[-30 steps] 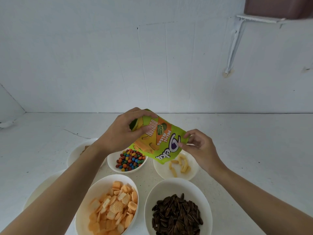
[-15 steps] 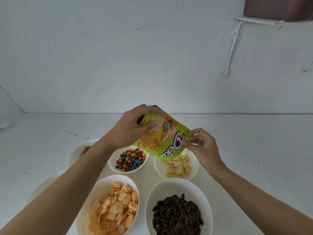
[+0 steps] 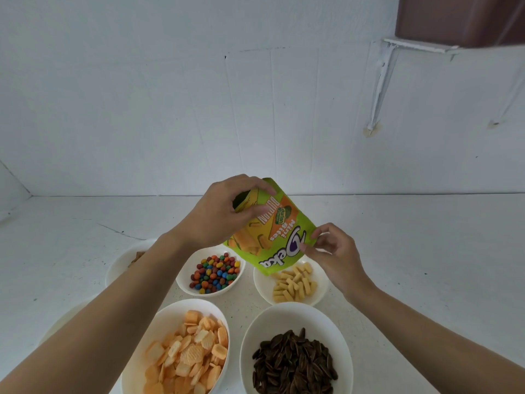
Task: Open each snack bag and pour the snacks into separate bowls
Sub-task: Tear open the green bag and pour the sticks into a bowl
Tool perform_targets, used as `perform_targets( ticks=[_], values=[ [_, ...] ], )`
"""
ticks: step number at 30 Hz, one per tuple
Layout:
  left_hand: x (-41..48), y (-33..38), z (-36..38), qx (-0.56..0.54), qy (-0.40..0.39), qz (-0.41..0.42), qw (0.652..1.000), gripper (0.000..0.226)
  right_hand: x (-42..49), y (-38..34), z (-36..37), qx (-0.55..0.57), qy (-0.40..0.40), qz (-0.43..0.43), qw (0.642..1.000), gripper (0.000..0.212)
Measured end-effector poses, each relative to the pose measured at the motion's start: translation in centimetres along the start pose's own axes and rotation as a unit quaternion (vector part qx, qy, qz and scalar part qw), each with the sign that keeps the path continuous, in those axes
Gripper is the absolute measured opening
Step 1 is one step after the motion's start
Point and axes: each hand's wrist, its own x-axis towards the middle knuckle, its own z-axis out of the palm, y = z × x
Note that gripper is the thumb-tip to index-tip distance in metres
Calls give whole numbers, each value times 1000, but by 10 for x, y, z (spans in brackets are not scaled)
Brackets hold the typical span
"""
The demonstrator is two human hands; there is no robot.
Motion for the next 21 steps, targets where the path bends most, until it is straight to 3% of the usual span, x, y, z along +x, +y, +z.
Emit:
perform_targets(
  ticks=[7,11,16,21],
  values=[
    [7,12,-7,-49,40,8,998,18,1,-16,-1,59,74,-40,995,28],
    [9,21,-10,-51,37,19,998,21,-1,-14,1,42,65,-33,996,29],
    [-6,0,5,-41,-120,-74,989,52,-8,12,1,-15,14,77,997,26],
    [-2,9,-7,0,-111,14,994,76,0,-7,-2,33,68,33,997,26]
  ],
)
